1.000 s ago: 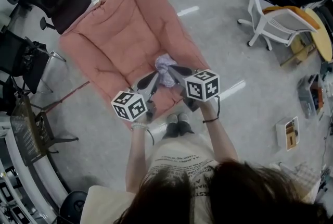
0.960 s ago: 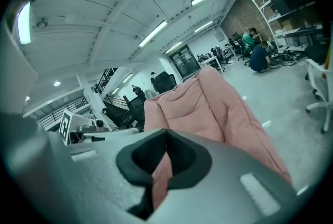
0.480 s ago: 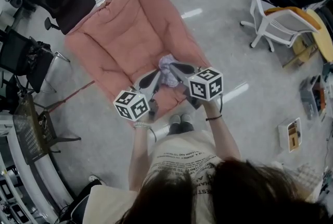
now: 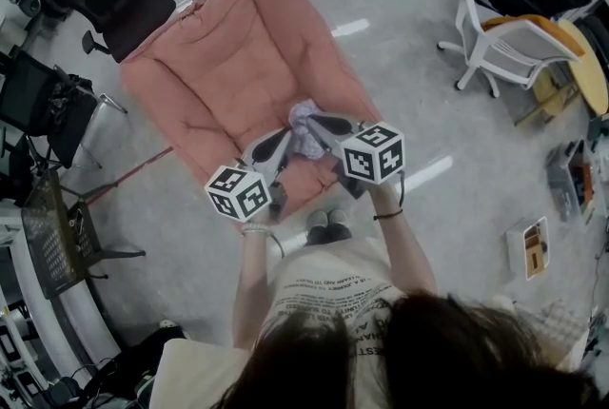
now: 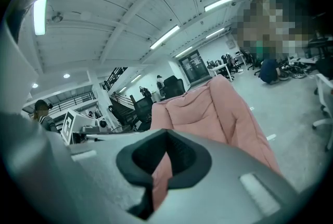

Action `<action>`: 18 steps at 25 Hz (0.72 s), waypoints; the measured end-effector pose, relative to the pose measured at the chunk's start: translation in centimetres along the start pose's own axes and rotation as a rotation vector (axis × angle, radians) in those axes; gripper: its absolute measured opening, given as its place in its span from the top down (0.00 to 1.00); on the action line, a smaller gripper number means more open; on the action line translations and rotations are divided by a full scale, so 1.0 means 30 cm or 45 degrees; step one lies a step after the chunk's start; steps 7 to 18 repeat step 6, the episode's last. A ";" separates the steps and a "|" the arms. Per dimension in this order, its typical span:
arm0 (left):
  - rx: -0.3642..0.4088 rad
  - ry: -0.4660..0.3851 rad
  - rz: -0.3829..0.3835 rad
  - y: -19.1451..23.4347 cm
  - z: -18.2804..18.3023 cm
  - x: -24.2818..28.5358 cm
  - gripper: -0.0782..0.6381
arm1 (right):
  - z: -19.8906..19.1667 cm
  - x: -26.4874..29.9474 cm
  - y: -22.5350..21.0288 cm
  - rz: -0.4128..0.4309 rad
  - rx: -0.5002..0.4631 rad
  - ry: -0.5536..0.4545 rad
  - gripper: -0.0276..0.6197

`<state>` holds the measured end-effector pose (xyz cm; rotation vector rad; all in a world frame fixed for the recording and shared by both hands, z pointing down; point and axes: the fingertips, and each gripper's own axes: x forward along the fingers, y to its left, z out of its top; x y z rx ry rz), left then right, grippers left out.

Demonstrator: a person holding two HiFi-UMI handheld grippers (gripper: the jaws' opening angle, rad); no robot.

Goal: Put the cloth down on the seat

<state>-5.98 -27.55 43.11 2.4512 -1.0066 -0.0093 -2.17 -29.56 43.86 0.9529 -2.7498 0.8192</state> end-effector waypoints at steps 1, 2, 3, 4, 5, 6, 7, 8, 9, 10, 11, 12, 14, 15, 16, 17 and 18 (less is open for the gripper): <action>-0.001 0.001 0.000 0.000 -0.002 -0.004 0.90 | 0.000 0.000 0.003 0.001 0.000 -0.001 0.95; -0.002 0.003 0.001 -0.001 -0.005 -0.008 0.90 | -0.001 -0.001 0.007 0.001 0.003 -0.002 0.95; -0.005 0.006 0.003 -0.004 -0.010 -0.014 0.90 | -0.003 -0.004 0.012 0.001 0.009 -0.003 0.95; -0.008 0.010 0.005 -0.008 -0.017 -0.021 0.90 | -0.008 -0.008 0.017 0.001 0.018 -0.003 0.95; -0.012 0.014 0.006 -0.013 -0.025 -0.028 0.90 | -0.014 -0.014 0.022 0.000 0.028 -0.003 0.95; -0.015 0.019 0.008 -0.018 -0.033 -0.034 0.90 | -0.021 -0.019 0.027 -0.001 0.039 -0.002 0.95; -0.015 0.019 0.008 -0.018 -0.033 -0.034 0.90 | -0.021 -0.019 0.027 -0.001 0.039 -0.002 0.95; -0.015 0.019 0.008 -0.018 -0.033 -0.034 0.90 | -0.021 -0.019 0.027 -0.001 0.039 -0.002 0.95; -0.015 0.019 0.008 -0.018 -0.033 -0.034 0.90 | -0.021 -0.019 0.027 -0.001 0.039 -0.002 0.95; -0.015 0.019 0.008 -0.018 -0.033 -0.034 0.90 | -0.021 -0.019 0.027 -0.001 0.039 -0.002 0.95; -0.015 0.019 0.008 -0.018 -0.033 -0.034 0.90 | -0.021 -0.019 0.027 -0.001 0.039 -0.002 0.95; -0.015 0.019 0.008 -0.018 -0.033 -0.034 0.90 | -0.021 -0.019 0.027 -0.001 0.039 -0.002 0.95; -0.015 0.019 0.008 -0.018 -0.033 -0.034 0.90 | -0.021 -0.019 0.027 -0.001 0.039 -0.002 0.95; -0.015 0.019 0.008 -0.018 -0.033 -0.034 0.90 | -0.021 -0.019 0.027 -0.001 0.039 -0.002 0.95; -0.015 0.019 0.008 -0.018 -0.033 -0.034 0.90 | -0.021 -0.019 0.027 -0.001 0.039 -0.002 0.95; -0.015 0.019 0.008 -0.018 -0.033 -0.034 0.90 | -0.021 -0.019 0.027 -0.001 0.039 -0.002 0.95; -0.015 0.019 0.008 -0.018 -0.033 -0.034 0.90 | -0.021 -0.019 0.027 -0.001 0.039 -0.002 0.95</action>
